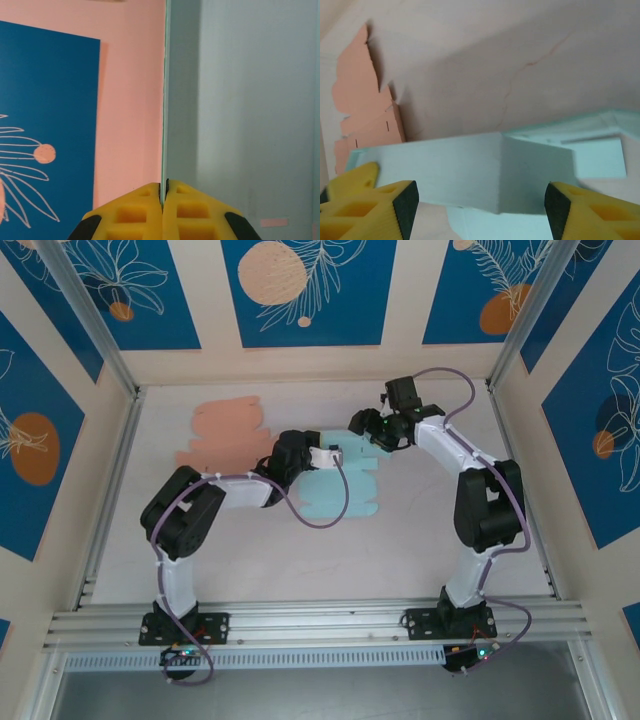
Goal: Fold the paper box
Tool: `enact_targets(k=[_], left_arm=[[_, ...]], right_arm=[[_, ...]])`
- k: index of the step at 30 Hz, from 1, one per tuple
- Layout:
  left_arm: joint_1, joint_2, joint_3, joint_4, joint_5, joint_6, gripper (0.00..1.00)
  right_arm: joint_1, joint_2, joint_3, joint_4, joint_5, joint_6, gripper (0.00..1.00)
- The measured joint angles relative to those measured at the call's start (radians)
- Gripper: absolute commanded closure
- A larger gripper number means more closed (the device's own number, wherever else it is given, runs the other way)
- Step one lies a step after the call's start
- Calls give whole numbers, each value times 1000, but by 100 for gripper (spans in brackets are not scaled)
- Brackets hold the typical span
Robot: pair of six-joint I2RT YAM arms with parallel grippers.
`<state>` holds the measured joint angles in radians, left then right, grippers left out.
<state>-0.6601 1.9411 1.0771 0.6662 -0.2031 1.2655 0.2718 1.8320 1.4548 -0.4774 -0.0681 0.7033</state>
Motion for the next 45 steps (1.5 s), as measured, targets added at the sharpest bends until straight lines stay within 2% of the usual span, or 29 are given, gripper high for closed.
enact_targets(k=[8, 14, 24, 28, 36, 40, 45], left_arm=[[-3, 34, 0, 43, -20, 21, 100], [-10, 72, 0, 92, -50, 30, 100], [-13, 87, 0, 112, -78, 27, 100], [-13, 87, 0, 111, -65, 16, 100], [-3, 43, 0, 111, -33, -42, 100], [3, 10, 0, 110, -17, -105, 100], [14, -18, 0, 98, 15, -166, 100]], right_arm=[[2, 2, -28, 40, -21, 48, 32], [2, 25, -30, 100, -65, 87, 48], [-20, 24, -113, 225, -135, 154, 45], [-50, -48, -200, 241, -159, 147, 45], [-167, -429, -499, 288, -127, 116, 47], [-167, -476, -630, 353, -115, 116, 50], [-179, -421, -736, 429, -112, 120, 50]])
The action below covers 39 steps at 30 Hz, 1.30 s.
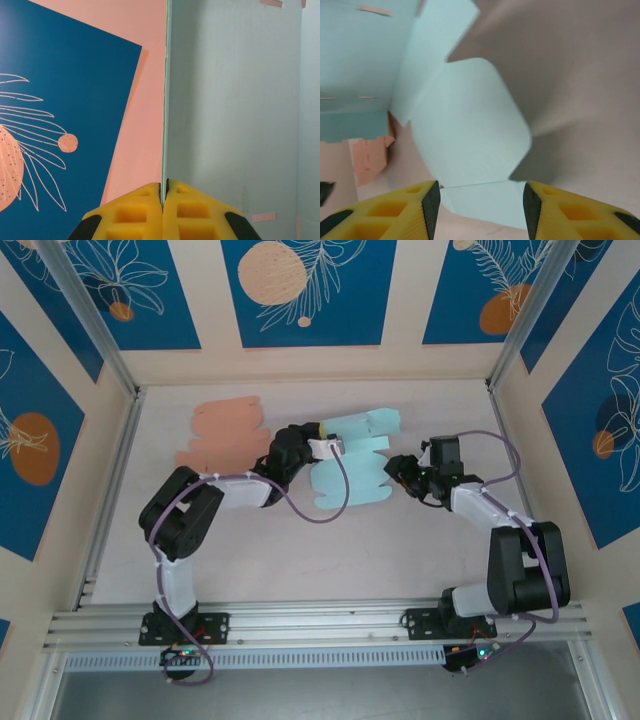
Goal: Fold the paper box
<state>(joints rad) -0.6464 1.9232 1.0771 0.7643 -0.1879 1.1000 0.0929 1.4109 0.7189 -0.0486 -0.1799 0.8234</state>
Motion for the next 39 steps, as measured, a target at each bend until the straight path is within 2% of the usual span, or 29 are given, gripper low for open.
enact_targets(k=[8, 15, 26, 39], left_arm=[[6, 0, 0, -30, 16, -26, 100], [14, -1, -3, -34, 28, -37, 100], [18, -2, -3, -48, 35, -48, 100], [18, -2, -3, -48, 39, -52, 100]], right_arm=[[-37, 142, -13, 249, -29, 3, 45], [-41, 264, 68, 343, -63, -5, 45], [-8, 334, 146, 378, -60, -6, 46], [3, 364, 151, 403, -8, -13, 45]])
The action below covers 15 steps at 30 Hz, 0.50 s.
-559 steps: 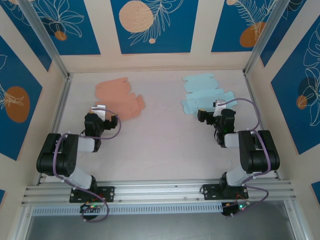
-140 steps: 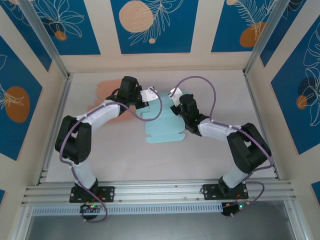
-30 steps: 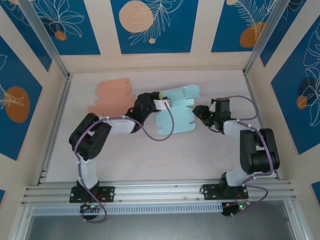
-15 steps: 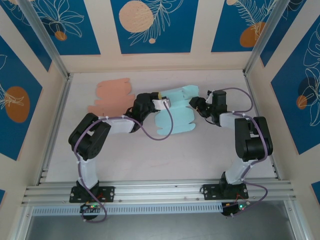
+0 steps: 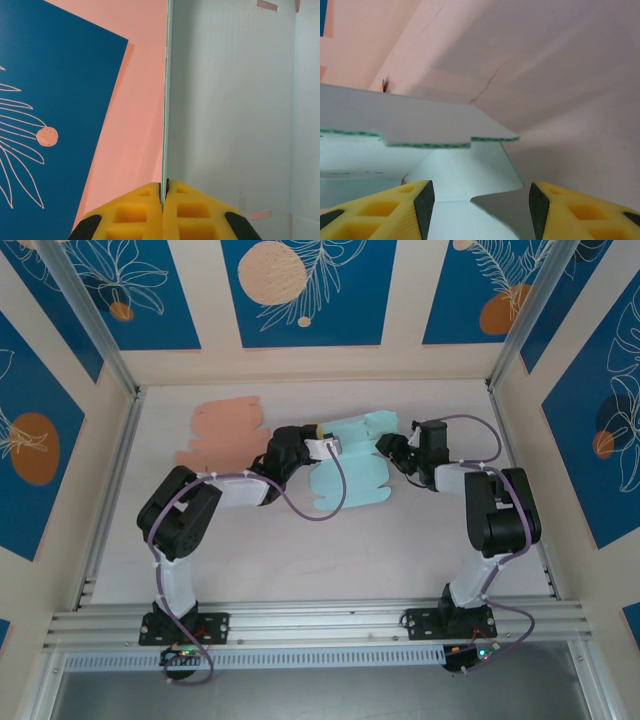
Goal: Fold the paper box
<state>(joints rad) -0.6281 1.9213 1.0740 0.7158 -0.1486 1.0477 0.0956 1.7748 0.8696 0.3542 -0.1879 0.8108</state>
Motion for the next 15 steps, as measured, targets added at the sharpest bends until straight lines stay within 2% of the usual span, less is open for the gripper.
enact_targets(k=[6, 15], left_arm=[[1, 0, 0, -4, 7, -2, 100], [3, 0, 0, -27, 10, 9, 100]], right_arm=[[8, 45, 20, 14, -3, 0, 46], [36, 43, 60, 2, -2, -40, 61]])
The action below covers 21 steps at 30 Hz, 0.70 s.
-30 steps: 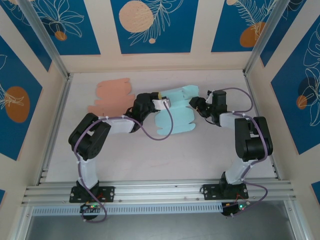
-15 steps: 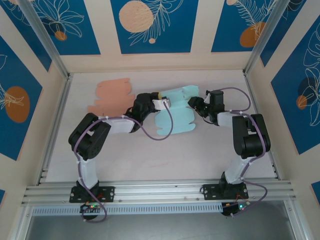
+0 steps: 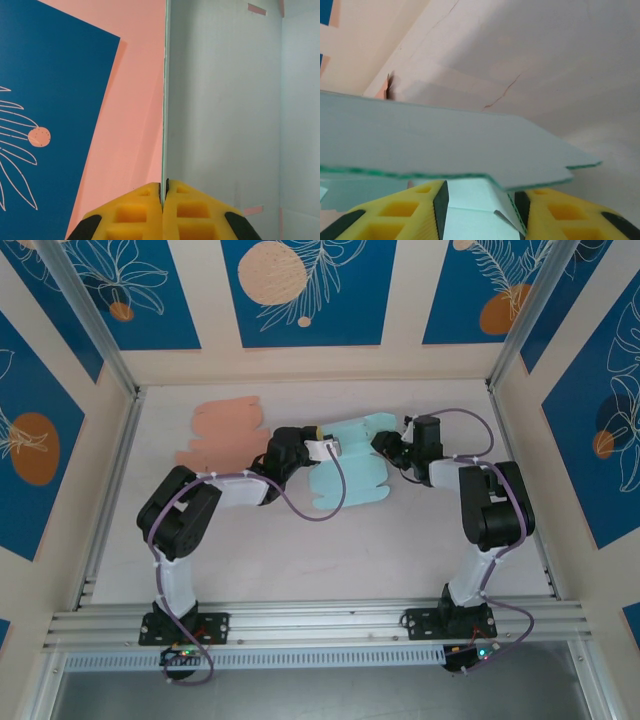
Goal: Fold the paper box
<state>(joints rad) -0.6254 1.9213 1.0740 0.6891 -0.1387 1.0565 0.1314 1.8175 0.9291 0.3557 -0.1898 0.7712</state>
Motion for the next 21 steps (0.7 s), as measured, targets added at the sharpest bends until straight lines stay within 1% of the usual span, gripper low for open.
enact_targets(k=[1, 4, 5, 9, 11, 15, 21], left_arm=[[0, 0, 0, -2, 0, 0, 100], [1, 0, 0, -4, 0, 0, 100], [1, 0, 1, -8, 0, 0, 100], [1, 0, 8, -28, -9, -1, 100], [1, 0, 20, -40, -19, -1, 100], [-6, 9, 43, -60, -32, 0, 100], [-12, 45, 62, -72, -57, -1, 100]], right_arm=[[3, -1, 1, -3, 1, -3, 63], [13, -1, 3, -13, 5, -15, 74], [18, -1, 4, -15, 6, -19, 76], [40, -1, 5, -18, 15, -22, 76], [52, -1, 5, -19, 23, -22, 72], [77, -1, 11, -20, 34, -20, 68], [98, 0, 18, -16, 46, -13, 68]])
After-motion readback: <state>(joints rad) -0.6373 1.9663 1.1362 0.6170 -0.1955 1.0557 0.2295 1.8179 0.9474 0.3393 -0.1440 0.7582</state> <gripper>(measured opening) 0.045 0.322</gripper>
